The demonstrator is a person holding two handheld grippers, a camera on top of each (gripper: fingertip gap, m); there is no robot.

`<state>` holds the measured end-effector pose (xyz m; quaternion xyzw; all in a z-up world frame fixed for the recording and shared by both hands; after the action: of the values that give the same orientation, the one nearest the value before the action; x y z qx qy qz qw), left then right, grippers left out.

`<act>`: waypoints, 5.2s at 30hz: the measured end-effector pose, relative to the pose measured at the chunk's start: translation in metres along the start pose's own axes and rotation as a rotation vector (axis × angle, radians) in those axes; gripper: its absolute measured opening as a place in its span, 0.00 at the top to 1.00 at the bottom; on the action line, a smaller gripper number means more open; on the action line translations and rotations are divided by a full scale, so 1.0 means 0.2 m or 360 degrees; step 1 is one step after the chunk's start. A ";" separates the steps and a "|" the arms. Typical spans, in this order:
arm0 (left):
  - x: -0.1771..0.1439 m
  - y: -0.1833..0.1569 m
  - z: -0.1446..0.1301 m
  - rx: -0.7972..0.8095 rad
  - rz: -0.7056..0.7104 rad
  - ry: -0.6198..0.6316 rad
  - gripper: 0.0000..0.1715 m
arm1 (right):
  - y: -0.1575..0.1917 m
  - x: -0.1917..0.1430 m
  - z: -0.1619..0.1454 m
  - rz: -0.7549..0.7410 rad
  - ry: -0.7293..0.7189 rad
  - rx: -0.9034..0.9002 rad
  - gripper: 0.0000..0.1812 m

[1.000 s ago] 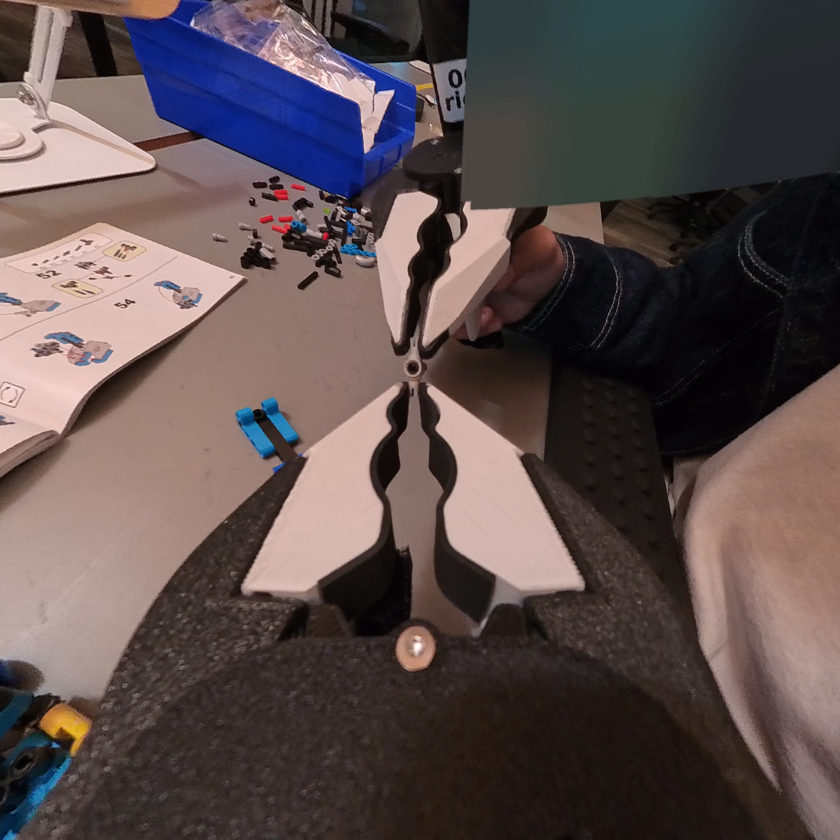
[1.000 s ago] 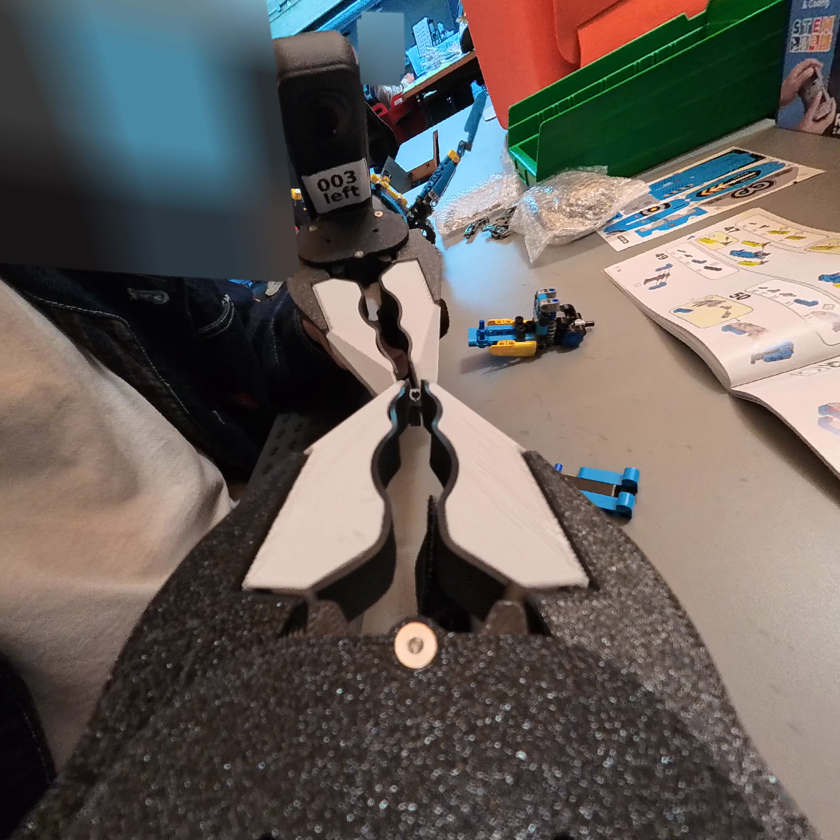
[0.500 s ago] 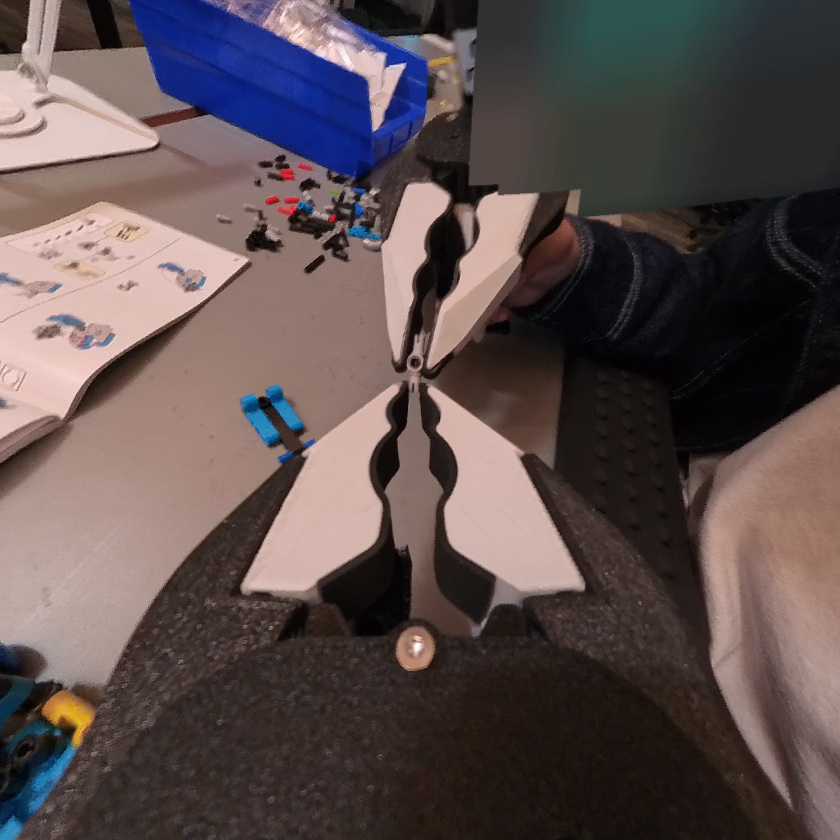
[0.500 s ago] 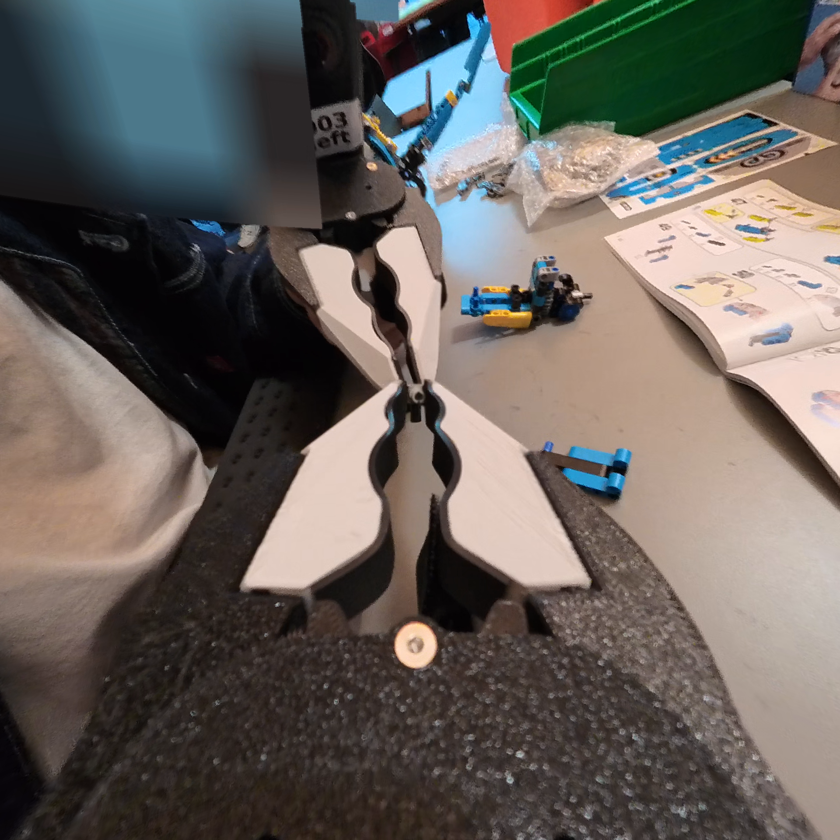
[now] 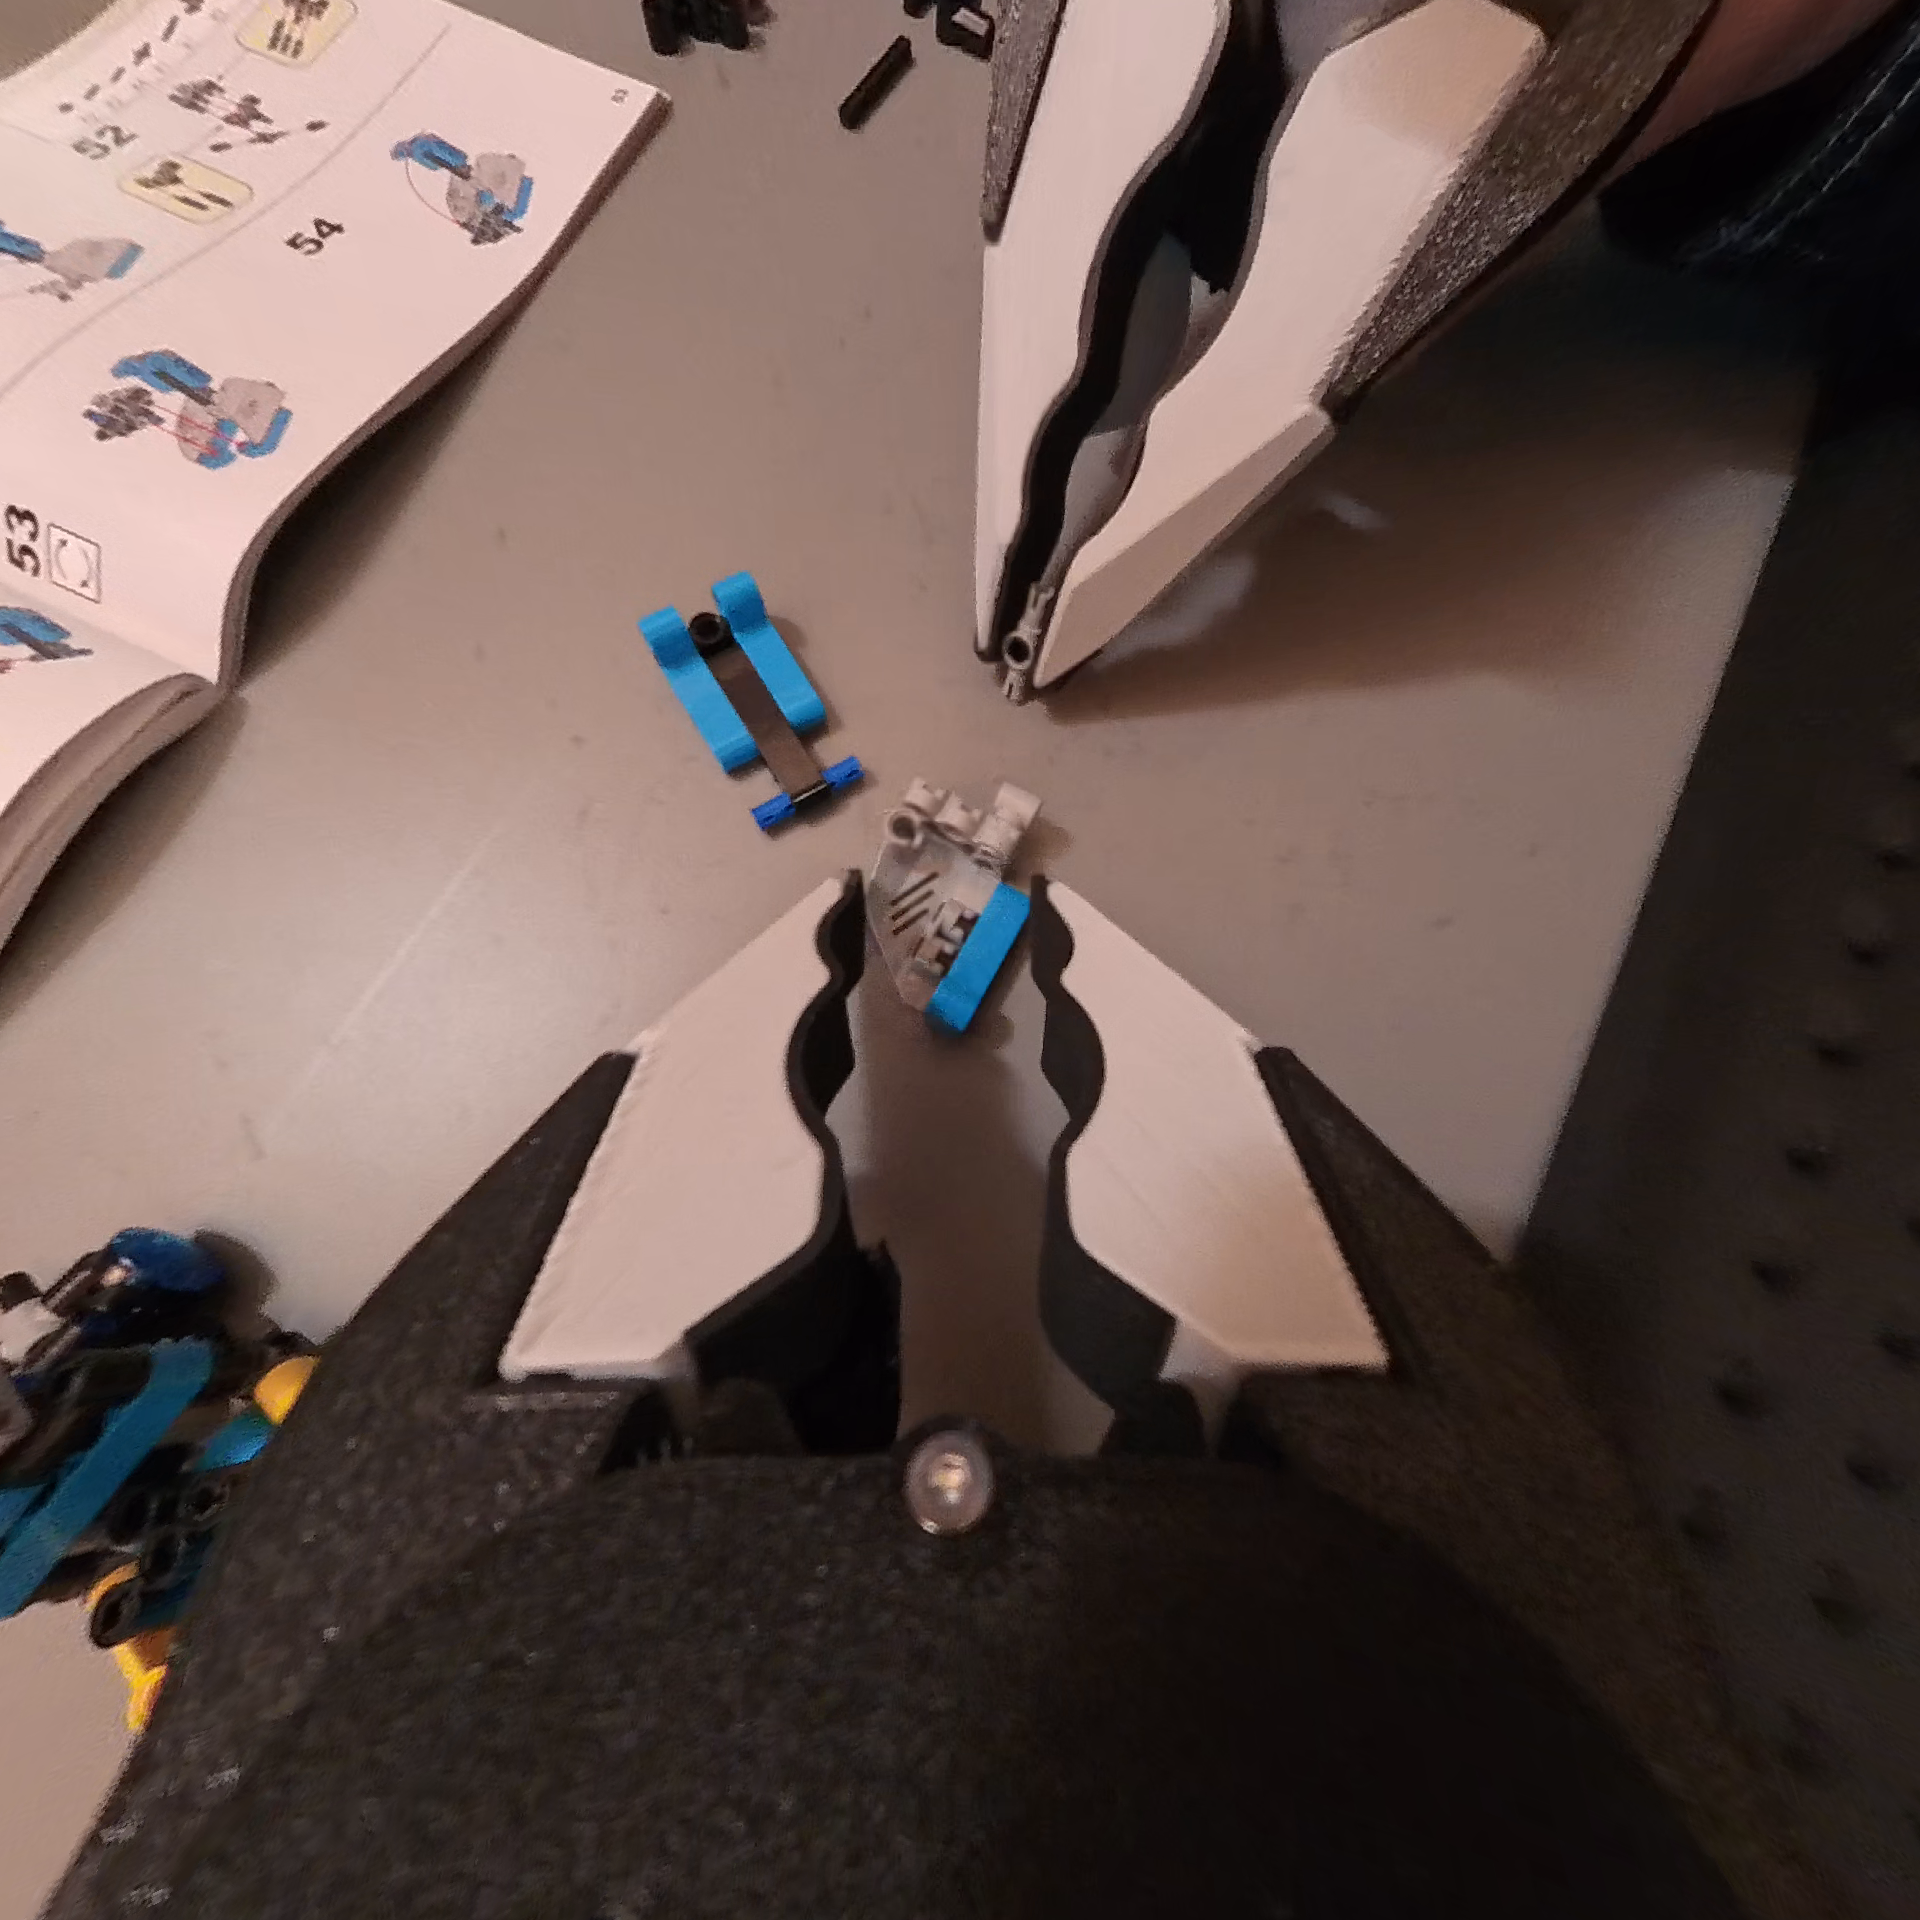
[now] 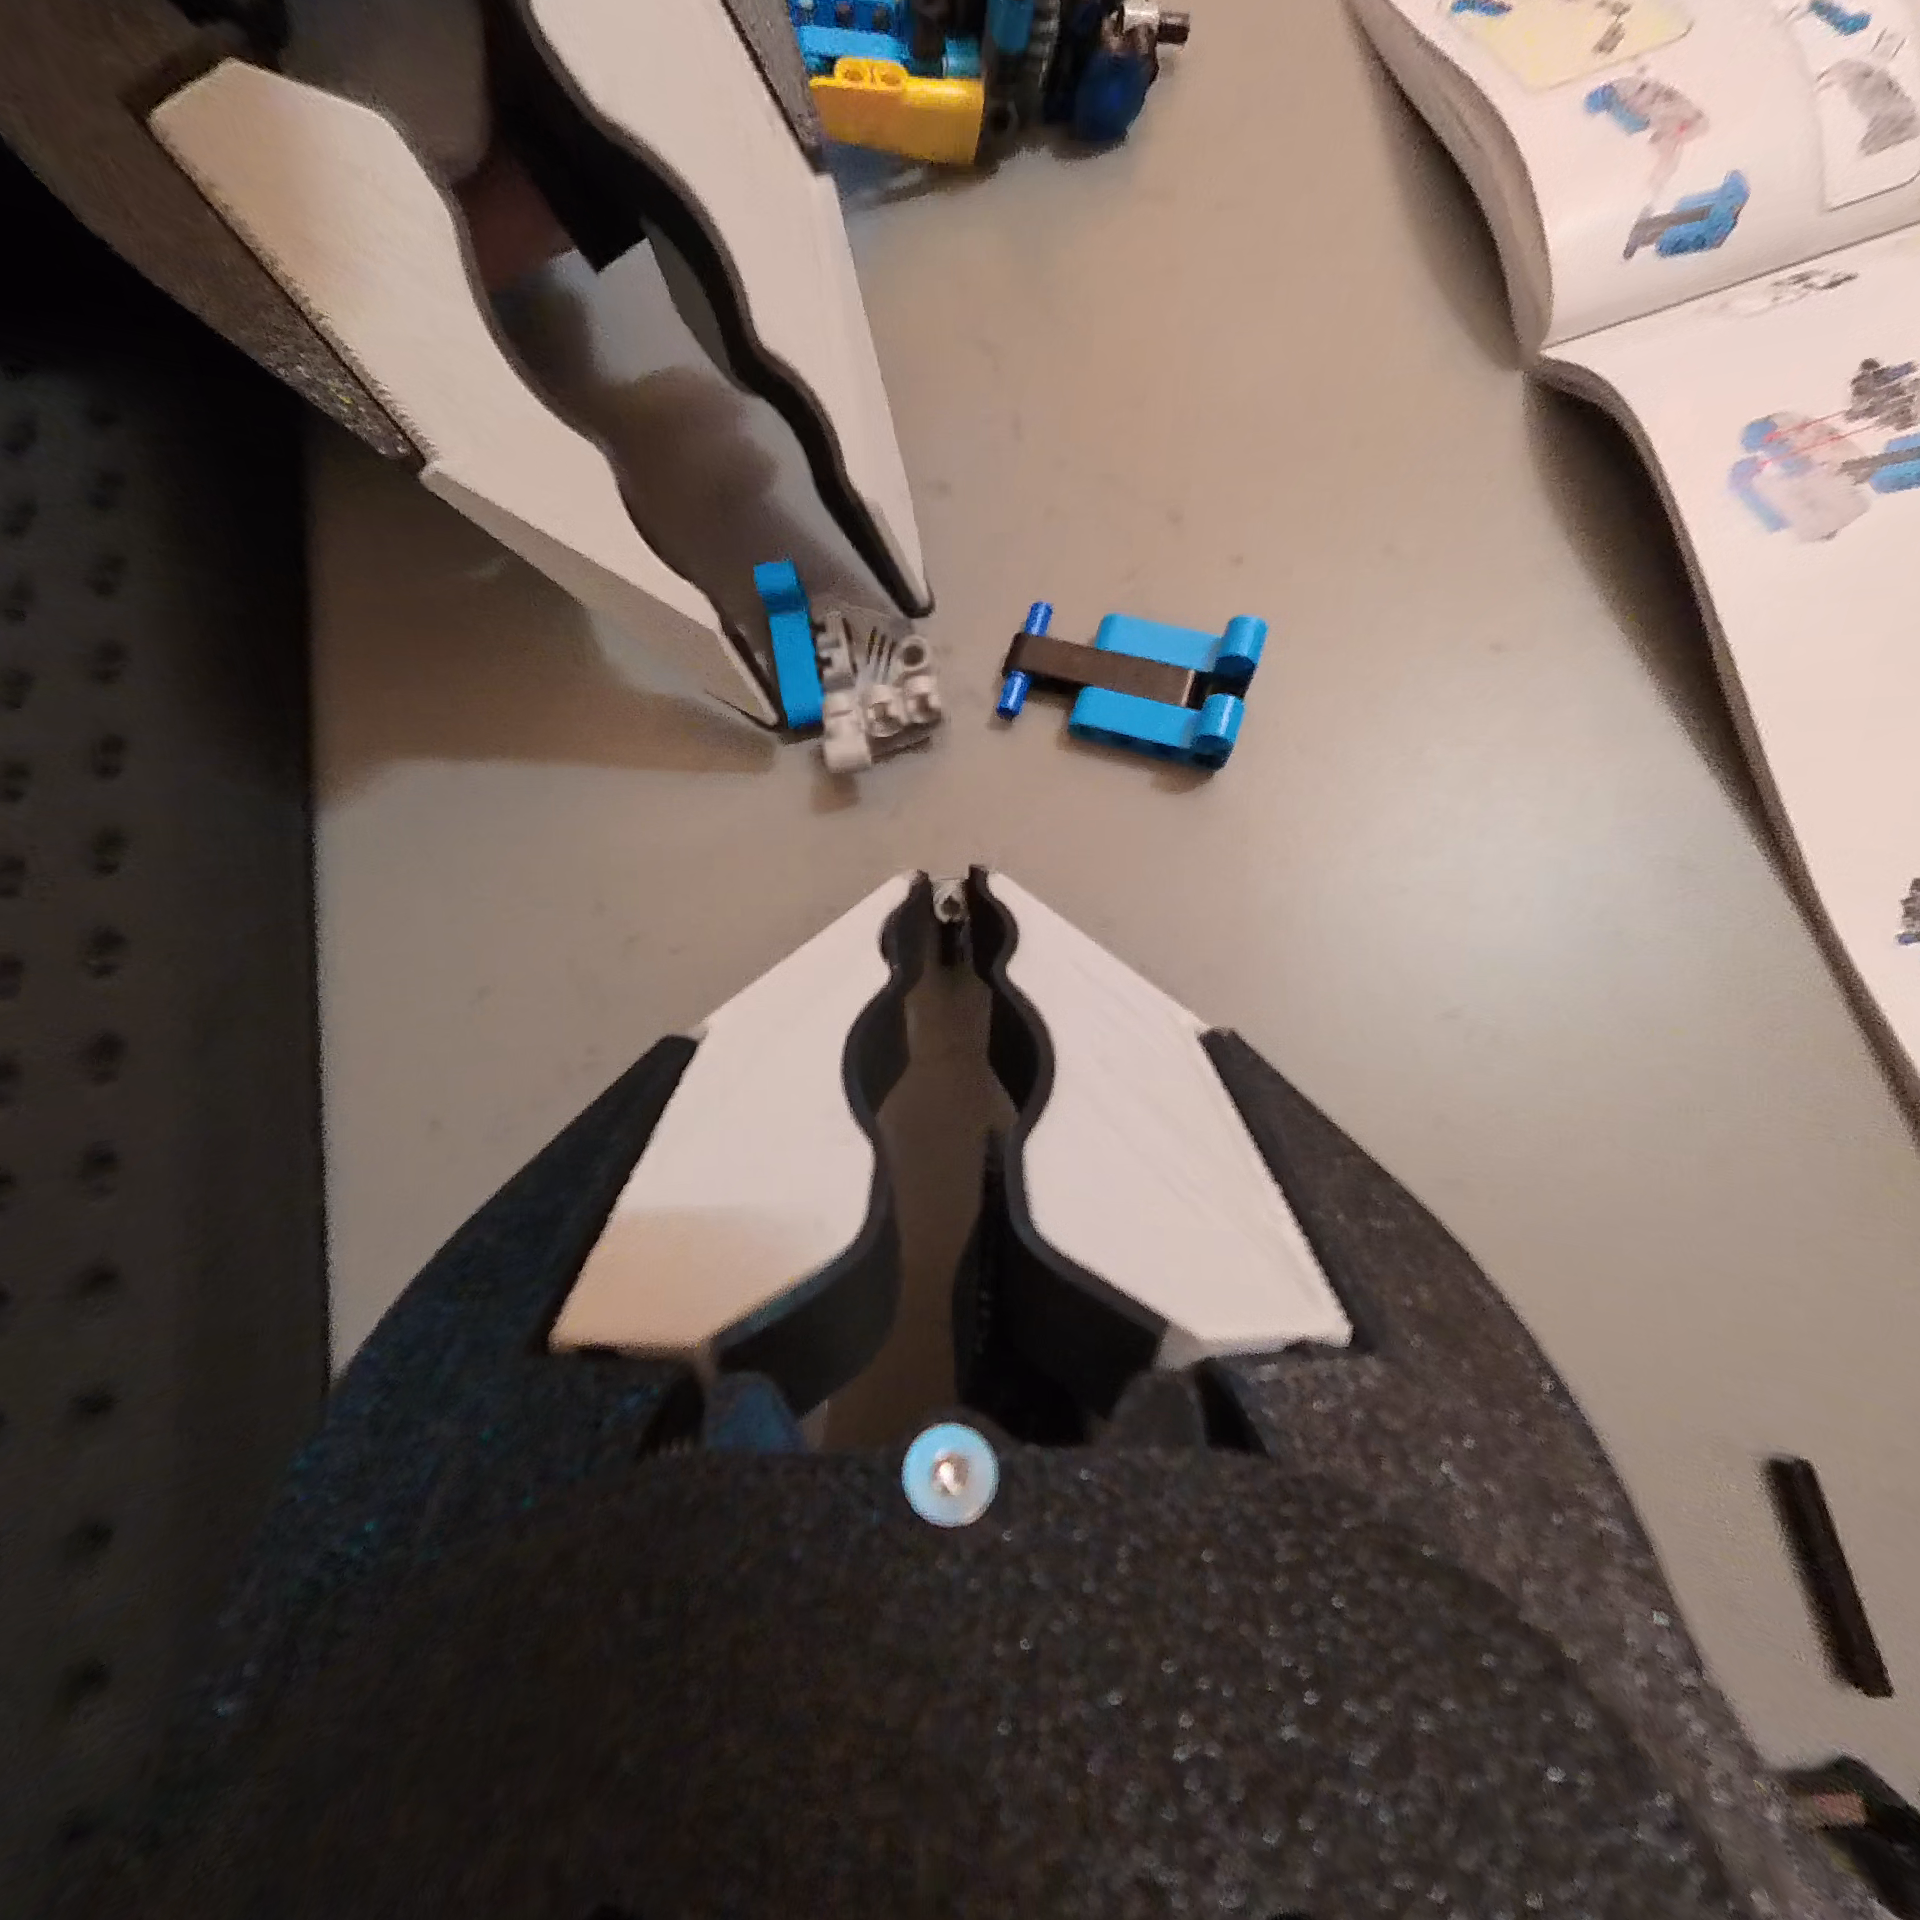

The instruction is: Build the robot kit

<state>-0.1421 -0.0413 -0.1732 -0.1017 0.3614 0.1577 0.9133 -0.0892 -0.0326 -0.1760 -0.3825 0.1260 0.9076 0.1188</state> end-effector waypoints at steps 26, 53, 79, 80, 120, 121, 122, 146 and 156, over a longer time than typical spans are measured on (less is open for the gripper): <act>0.01 0.01 -0.01 -0.0099 -0.0015 -0.0011 0.84 | 0.12 0.09 0.09 0.0470 -0.0195 0.0714 0.96; 0.01 0.00 -0.01 -0.0136 -0.0066 -0.0020 0.84 | 0.14 0.09 0.09 -0.0819 0.0019 -0.1233 0.96; 0.02 -0.02 -0.01 -0.0108 -0.0093 -0.0023 0.90 | 0.14 0.10 0.08 0.0021 -0.0148 0.0109 0.96; 0.02 -0.02 -0.01 -0.0113 -0.0094 -0.0023 0.90 | 0.14 0.10 0.08 0.0016 -0.0159 0.0080 0.96; -0.21 -0.14 0.22 -0.0951 -0.1125 -0.0468 0.91 | 0.25 -0.14 0.27 -0.0148 -0.0585 -0.0777 0.96; -0.21 -0.14 0.22 -0.0938 -0.1118 -0.0465 0.91 | 0.25 -0.14 0.27 -0.0165 -0.0585 -0.0790 0.96; -0.21 -0.14 0.22 -0.0930 -0.1123 -0.0468 0.91 | 0.25 -0.14 0.27 -0.0175 -0.0596 -0.0794 0.96; -0.16 0.08 0.15 -0.0788 -0.0487 -0.0433 0.91 | -0.02 -0.04 0.02 -0.0136 -0.0193 -0.0142 0.91; -0.15 0.07 0.15 -0.0790 -0.0504 -0.0422 0.91 | -0.06 0.02 0.01 -0.0229 -0.0111 -0.0078 0.97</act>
<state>-0.1497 -0.0265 -0.1317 -0.3550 0.1696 0.1089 0.9129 -0.0890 -0.0209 -0.1795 -0.3615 0.0718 0.9123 0.1788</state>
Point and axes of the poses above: each gripper's, where its closed fingertips meet, x out along the fingers, z out of its top, y = z × x across the jaws, the point moved 1 cm from there along -x, back along the fingers
